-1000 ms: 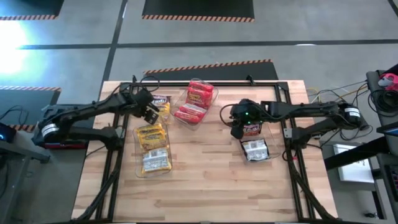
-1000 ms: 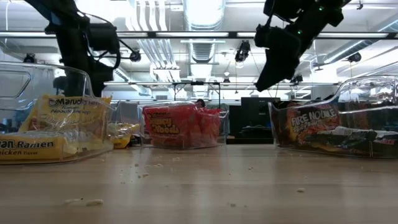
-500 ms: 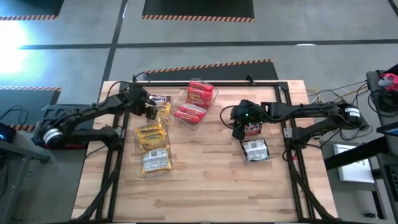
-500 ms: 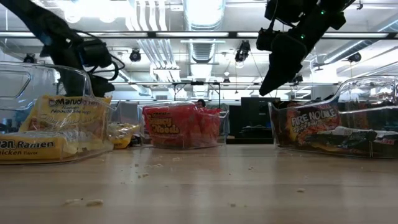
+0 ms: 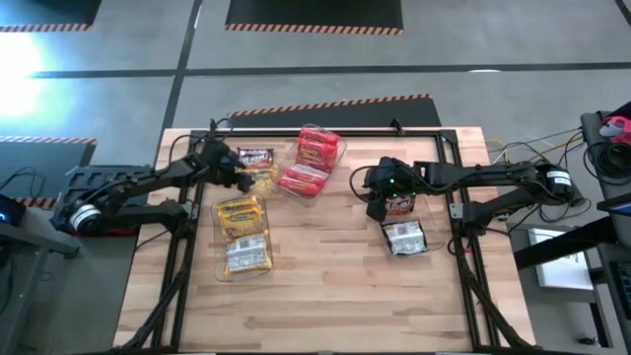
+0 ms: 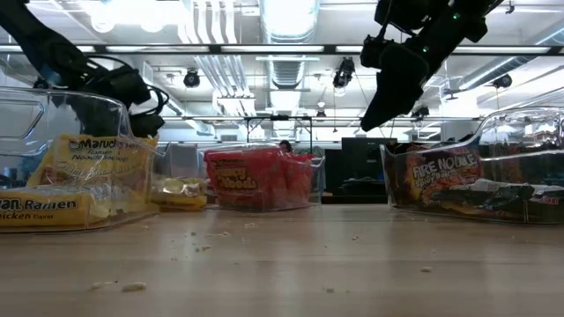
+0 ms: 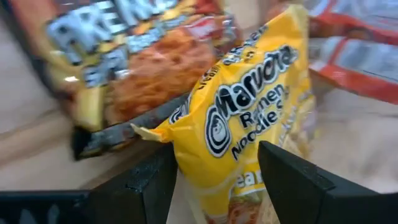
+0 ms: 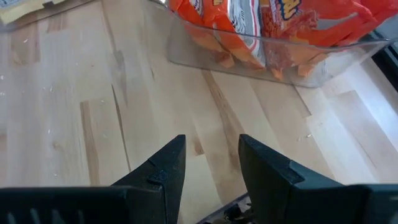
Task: Sort Maruchan noodles
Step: Put the yellow pack noodle into the bottom left transparent bin
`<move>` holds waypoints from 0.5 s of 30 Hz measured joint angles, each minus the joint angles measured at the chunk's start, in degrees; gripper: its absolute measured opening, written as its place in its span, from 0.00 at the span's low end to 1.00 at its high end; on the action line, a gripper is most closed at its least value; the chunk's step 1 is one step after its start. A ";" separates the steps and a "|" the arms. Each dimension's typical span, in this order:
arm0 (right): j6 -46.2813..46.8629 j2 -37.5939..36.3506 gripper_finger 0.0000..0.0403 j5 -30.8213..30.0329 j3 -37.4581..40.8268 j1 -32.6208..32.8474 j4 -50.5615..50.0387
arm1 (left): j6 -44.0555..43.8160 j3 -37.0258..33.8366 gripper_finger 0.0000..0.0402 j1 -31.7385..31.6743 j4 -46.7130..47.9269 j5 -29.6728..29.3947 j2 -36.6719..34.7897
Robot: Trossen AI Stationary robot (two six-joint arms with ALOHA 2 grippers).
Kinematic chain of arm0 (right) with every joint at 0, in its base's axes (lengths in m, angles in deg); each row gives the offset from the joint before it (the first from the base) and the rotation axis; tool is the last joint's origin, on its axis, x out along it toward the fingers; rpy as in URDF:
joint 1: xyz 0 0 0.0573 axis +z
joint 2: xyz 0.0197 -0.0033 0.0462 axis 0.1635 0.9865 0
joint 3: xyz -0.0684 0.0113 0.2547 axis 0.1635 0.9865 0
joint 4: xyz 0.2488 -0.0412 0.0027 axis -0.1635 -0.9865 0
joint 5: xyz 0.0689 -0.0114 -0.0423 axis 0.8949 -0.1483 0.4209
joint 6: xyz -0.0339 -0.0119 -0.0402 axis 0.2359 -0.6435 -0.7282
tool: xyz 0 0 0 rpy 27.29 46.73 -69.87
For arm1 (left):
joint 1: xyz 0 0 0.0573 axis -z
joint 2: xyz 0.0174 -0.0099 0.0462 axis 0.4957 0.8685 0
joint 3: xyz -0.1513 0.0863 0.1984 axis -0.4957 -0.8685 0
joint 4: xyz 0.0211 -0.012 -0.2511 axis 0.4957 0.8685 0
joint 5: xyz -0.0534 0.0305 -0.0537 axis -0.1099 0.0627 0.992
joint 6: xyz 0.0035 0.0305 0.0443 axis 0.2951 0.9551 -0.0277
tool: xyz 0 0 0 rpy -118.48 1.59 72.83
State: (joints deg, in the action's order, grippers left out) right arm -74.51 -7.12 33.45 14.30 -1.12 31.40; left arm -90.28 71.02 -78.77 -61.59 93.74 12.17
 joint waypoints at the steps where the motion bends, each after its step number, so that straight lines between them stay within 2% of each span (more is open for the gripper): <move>1: 0.00 0.00 0.34 0.00 -0.01 0.00 0.06 | 0.00 0.01 0.51 -0.01 -0.46 1.11 0.00; 6: 0.71 0.00 0.34 -0.02 0.00 0.00 0.36 | 0.13 0.22 0.51 0.02 -2.74 5.86 0.00; 15: 1.11 0.02 0.34 0.00 0.00 0.00 0.34 | -1.01 0.22 0.51 0.01 0.09 4.03 0.00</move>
State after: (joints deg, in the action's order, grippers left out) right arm -73.40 -7.09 33.45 14.30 -1.12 31.73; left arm -91.29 71.23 -78.75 -61.50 97.77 12.17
